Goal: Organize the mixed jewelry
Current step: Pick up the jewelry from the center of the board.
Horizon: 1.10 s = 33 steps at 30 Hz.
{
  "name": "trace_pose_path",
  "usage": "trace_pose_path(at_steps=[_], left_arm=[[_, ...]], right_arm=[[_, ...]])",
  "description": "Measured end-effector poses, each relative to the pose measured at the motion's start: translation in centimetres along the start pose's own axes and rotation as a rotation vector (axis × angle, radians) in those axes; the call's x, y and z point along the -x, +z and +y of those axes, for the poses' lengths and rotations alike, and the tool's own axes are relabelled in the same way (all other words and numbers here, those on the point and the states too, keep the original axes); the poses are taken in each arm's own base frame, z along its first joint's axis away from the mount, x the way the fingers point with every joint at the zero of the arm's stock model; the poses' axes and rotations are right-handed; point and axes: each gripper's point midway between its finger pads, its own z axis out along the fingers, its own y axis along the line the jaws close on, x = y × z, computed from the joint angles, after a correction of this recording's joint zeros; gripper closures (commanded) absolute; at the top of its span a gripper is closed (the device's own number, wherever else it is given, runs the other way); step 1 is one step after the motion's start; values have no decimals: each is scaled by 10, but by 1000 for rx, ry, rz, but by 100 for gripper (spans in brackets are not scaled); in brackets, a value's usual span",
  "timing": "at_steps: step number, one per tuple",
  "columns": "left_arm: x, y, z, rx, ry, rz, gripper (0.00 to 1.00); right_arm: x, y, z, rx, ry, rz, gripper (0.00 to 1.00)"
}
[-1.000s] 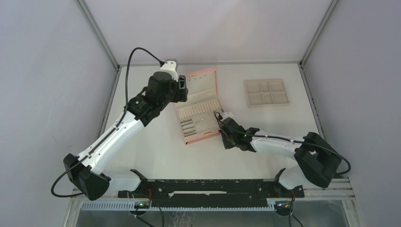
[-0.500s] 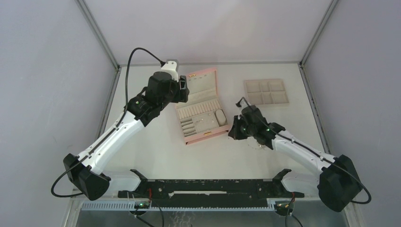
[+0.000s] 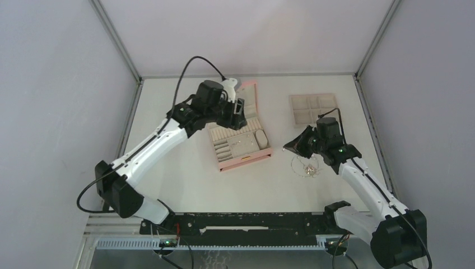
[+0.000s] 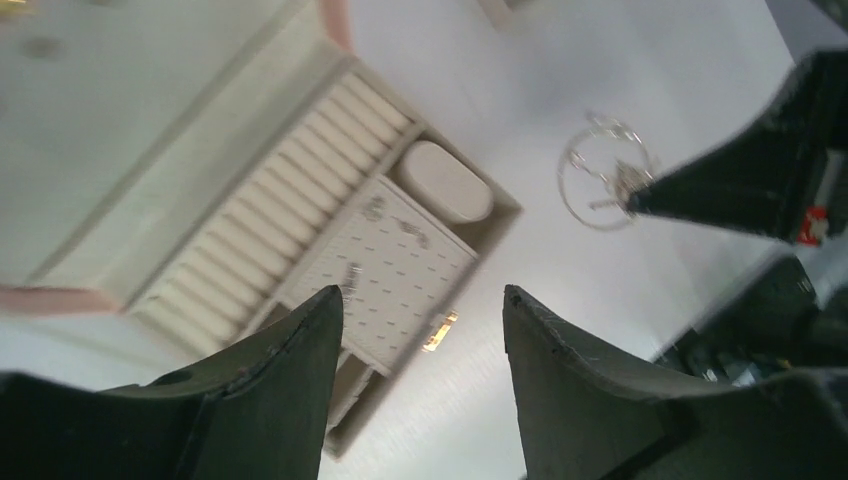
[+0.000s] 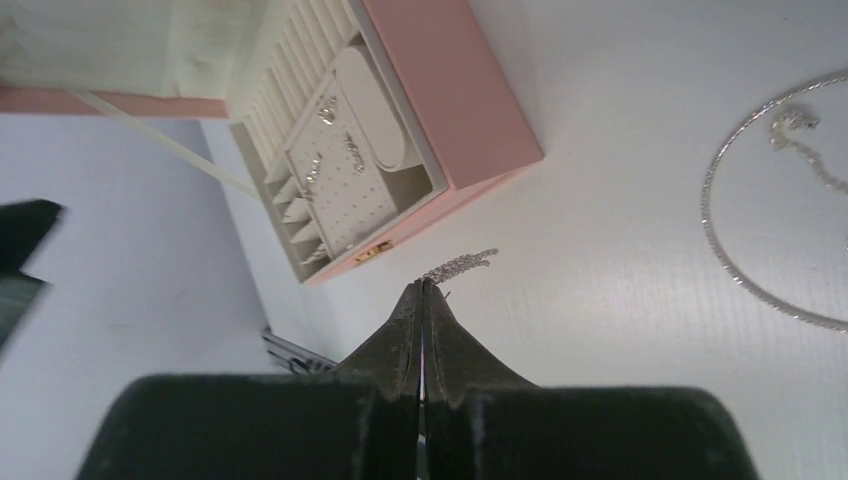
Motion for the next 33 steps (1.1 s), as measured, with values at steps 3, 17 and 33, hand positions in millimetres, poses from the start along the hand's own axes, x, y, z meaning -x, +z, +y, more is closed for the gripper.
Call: trace_pose_path(at_steps=[3,17,33], left_arm=[[-18,13,-24,-104,3,95,35],[-31,34,-111,-368,-12,265,39],[-34,58,-135,-445,1,322,42]], right_arm=[[4,-4,6,12,71,-24,100],[30,-5,13,-22,332,-147,100],[53,-10,36,8,326,-196,100]])
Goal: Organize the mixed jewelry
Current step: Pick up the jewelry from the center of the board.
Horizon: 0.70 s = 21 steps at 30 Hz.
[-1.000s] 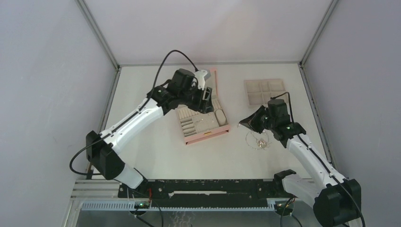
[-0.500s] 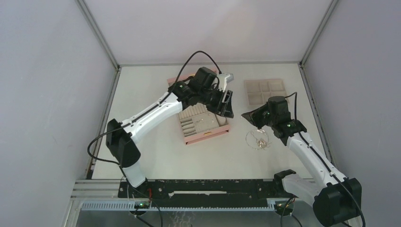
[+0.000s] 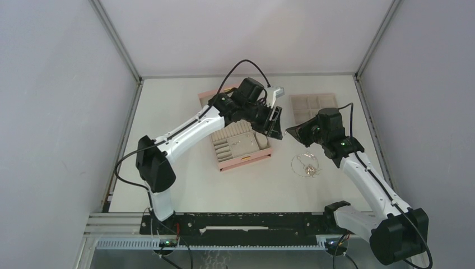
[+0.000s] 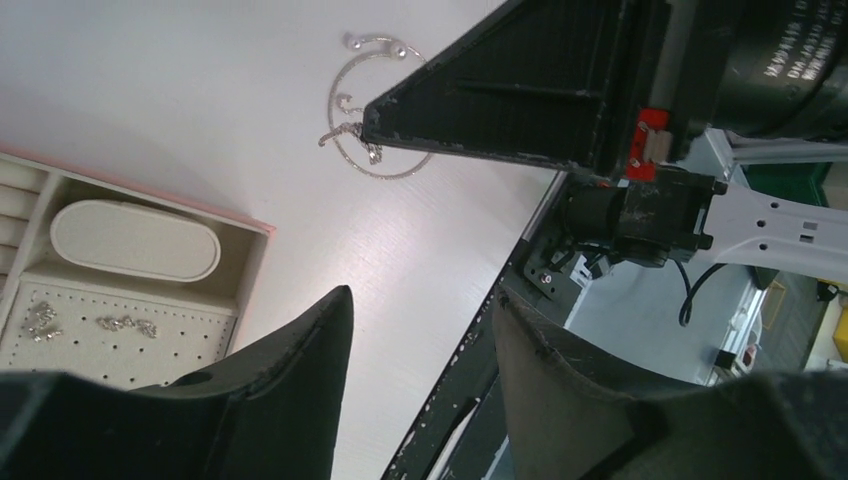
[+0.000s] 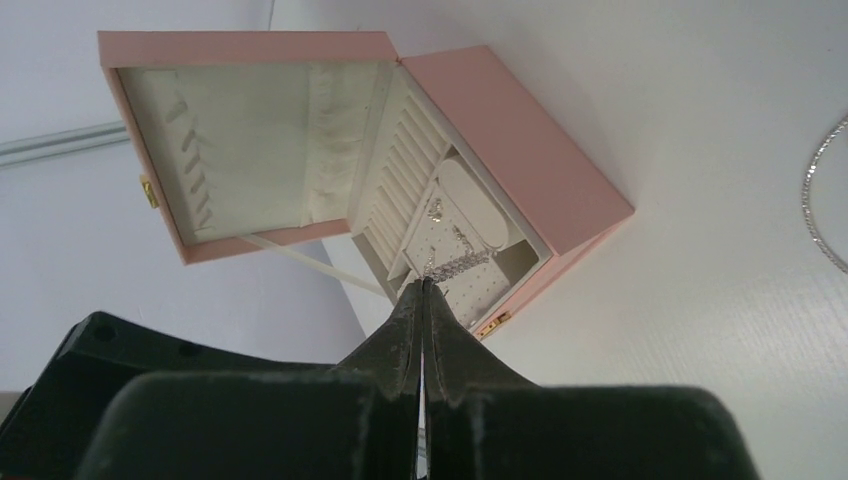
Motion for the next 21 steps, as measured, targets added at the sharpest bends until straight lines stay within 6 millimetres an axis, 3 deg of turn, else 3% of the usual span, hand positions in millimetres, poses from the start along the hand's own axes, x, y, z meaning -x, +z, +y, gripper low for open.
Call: trace_pose_path(at_steps=[10,21], left_arm=[[8,14,21,83,5,-13,47],[12,17,16,110,45,-28,56]], right_arm=[[-2,-3,7,24,7,29,100],[-7,-5,9,33,31,59,100]])
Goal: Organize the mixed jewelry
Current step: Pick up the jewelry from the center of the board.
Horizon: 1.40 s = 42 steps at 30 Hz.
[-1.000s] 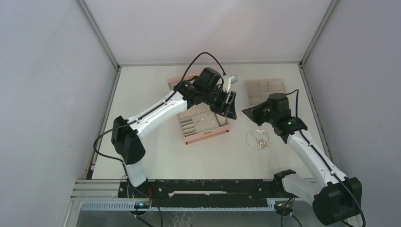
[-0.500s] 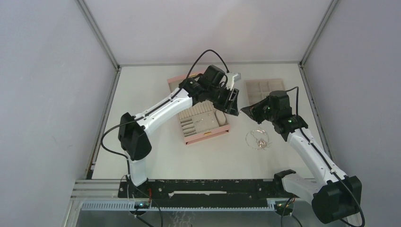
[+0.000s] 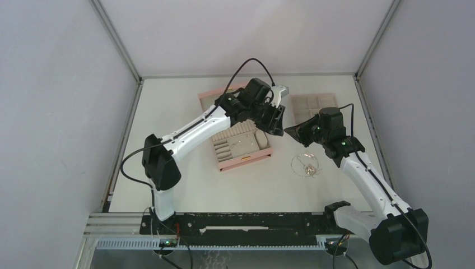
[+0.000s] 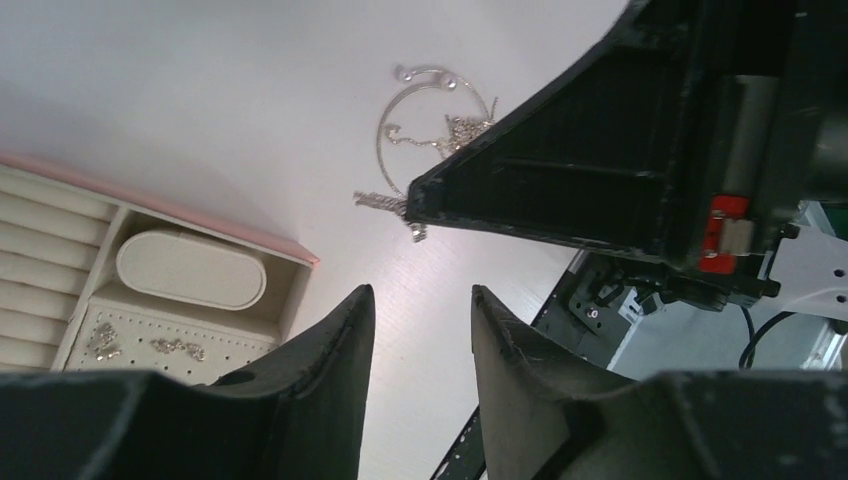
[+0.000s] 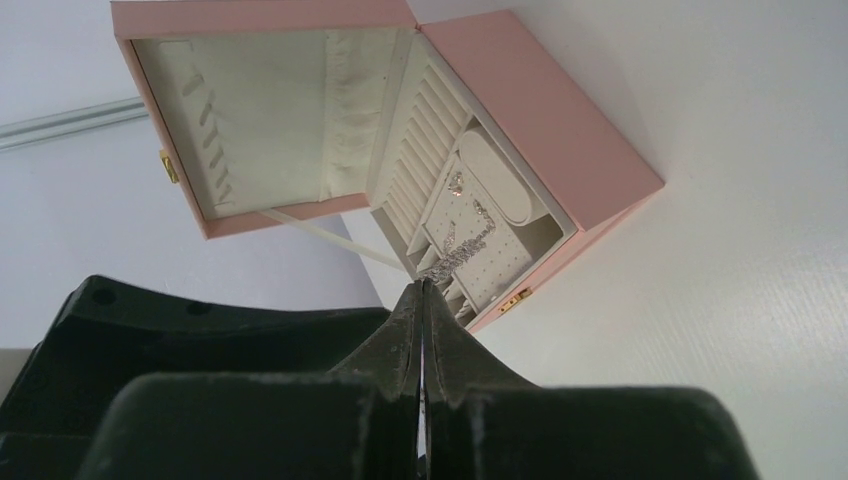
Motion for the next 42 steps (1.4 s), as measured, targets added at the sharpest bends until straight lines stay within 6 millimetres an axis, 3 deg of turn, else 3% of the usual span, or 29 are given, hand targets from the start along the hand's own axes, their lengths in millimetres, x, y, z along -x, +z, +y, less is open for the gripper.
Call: trace_pose_path(at_steps=[8,20,34,42], left_arm=[[10,-2,-13,-19,33,-24,60],[0,12,-4,1,25,20,65],[3,13,-1,18,28,10,66],[8,14,-2,18,34,-13,73]], right_arm=[[-1,0,3,11,11,10,100],[-4,-1,8,30,17,27,100],[-6,-2,10,40,17,38,100],[-6,-2,12,48,17,41,100]])
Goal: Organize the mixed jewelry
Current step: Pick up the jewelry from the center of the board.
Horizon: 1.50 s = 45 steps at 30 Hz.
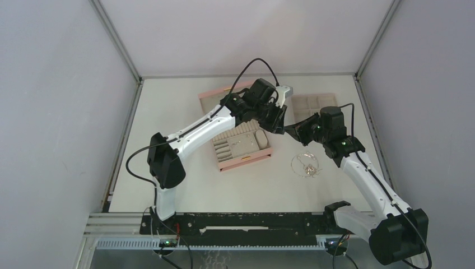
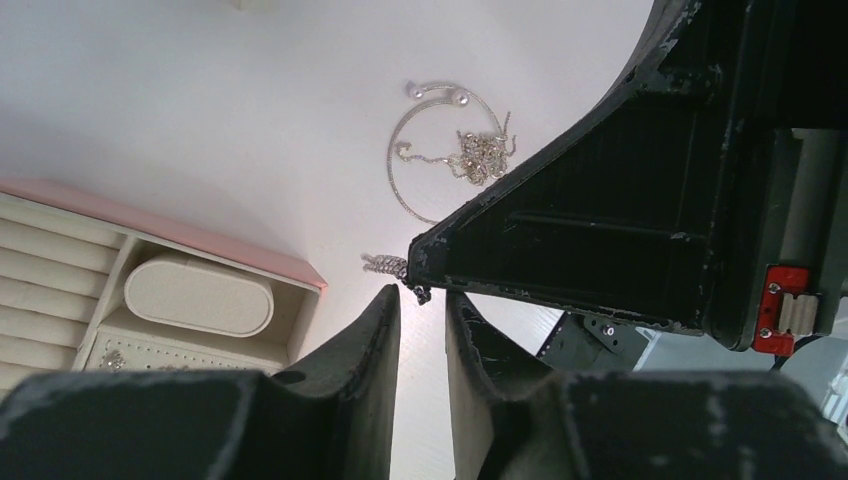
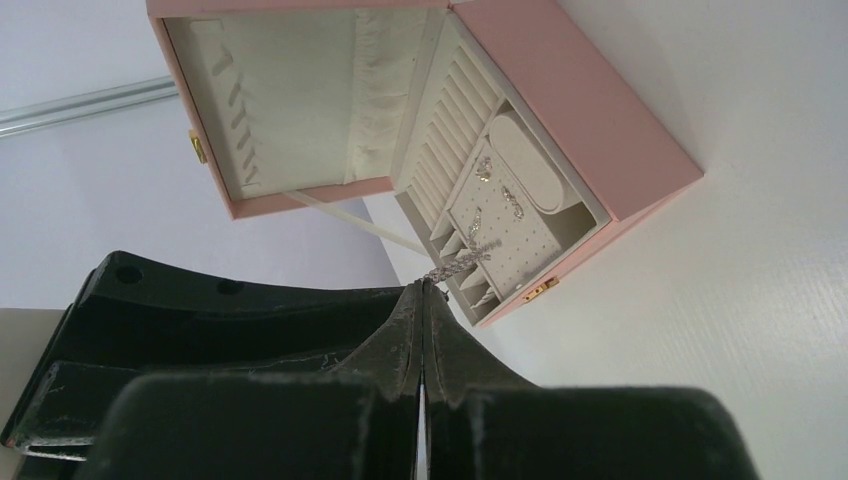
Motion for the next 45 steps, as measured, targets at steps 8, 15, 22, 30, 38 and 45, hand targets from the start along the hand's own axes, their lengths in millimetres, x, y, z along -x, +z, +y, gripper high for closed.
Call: trace_pose_path(at_steps=[8,15,22,30,38,45], left_arm=[[2,1,1,4,2,-11,82],[2,4,2,12,5,-16,94],[2,4,2,12,5,-16,100],[2,4,2,11,12,-16,100],[1,-3,1,-77,16,7,100],[5,-17,12,-182,-90,17,100]], right_arm=[[0,0,0,0,1,-1,100],[1,0,0,-2,4,-3,100],[1,1,0,-2,3,-3,100],[2,1,0,1,1,-4,86],[8,-6,2,28,-25,3,64],[7,-21,16,88,-138,3,61]])
